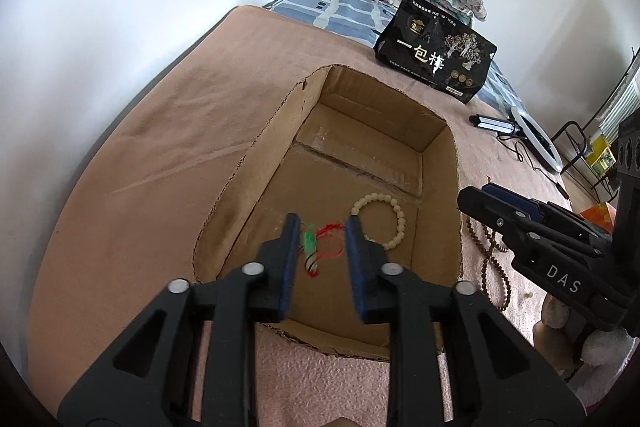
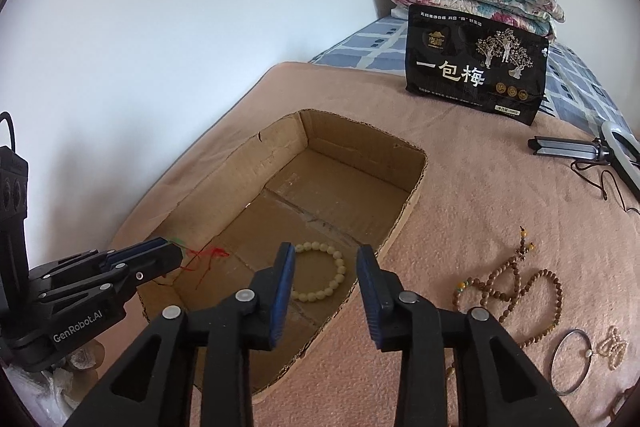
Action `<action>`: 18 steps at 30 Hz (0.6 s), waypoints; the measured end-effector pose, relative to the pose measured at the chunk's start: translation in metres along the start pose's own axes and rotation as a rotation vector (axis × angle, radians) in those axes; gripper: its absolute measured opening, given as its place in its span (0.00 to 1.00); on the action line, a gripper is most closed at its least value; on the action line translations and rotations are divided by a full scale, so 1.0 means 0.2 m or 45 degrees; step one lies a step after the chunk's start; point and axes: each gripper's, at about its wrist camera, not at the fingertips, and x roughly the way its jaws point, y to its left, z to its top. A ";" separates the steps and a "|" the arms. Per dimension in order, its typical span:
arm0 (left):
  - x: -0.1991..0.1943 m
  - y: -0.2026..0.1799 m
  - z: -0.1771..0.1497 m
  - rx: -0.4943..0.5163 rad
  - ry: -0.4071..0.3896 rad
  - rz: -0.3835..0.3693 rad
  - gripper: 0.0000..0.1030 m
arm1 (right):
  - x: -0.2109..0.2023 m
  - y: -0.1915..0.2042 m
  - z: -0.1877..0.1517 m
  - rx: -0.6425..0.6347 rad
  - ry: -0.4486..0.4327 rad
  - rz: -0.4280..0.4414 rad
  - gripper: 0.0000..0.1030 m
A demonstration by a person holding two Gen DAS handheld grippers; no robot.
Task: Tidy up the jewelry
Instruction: 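Open both tools to drop the pendant and bracelet into the box, then move the left tool to the brown bead necklace while the right tool approaches the blue bangle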
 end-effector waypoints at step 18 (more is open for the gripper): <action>-0.07 -0.04 0.00 0.007 -0.058 0.019 0.43 | -0.12 -0.09 -0.01 0.076 -0.111 -0.124 1.00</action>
